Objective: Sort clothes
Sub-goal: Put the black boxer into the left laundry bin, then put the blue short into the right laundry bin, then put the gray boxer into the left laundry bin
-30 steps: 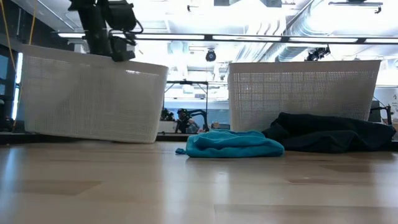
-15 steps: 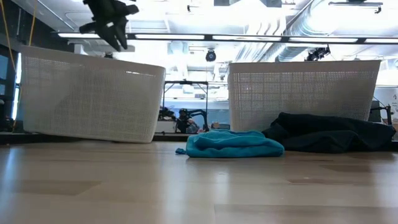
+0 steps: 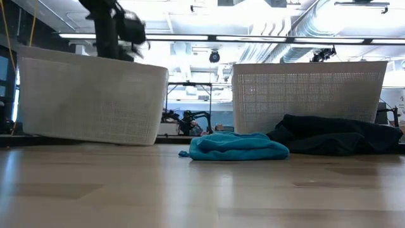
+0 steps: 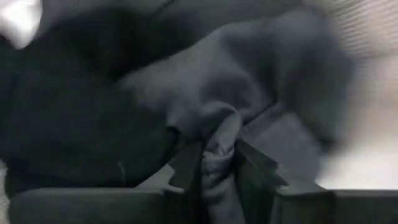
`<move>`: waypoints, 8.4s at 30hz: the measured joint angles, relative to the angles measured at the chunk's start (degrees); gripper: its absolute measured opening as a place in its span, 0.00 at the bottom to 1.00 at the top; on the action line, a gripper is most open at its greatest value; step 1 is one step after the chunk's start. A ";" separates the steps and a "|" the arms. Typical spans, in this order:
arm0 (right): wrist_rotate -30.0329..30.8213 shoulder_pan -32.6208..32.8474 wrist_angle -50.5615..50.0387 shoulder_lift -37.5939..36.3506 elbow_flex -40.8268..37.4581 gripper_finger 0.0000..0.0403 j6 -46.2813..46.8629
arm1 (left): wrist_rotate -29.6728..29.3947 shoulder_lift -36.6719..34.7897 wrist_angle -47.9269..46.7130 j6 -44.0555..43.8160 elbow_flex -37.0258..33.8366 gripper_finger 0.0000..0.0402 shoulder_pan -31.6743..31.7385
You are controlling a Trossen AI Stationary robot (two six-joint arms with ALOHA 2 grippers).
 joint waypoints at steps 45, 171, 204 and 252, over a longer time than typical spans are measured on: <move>-0.76 13.64 -37.41 14.83 1.13 0.54 18.09 | -12.42 0.09 -16.22 -5.58 22.17 0.11 -23.70; 26.76 -12.70 -40.54 13.62 19.72 0.01 -12.30 | -20.51 -12.81 14.35 -3.56 10.75 0.21 -43.85; -29.17 -53.93 -53.81 26.85 9.94 0.50 -10.14 | 9.50 -12.80 20.56 16.56 10.75 0.21 -25.11; -6.21 4.15 -23.73 31.53 -0.96 0.05 32.78 | 26.47 -12.05 26.38 46.76 10.75 0.29 -29.73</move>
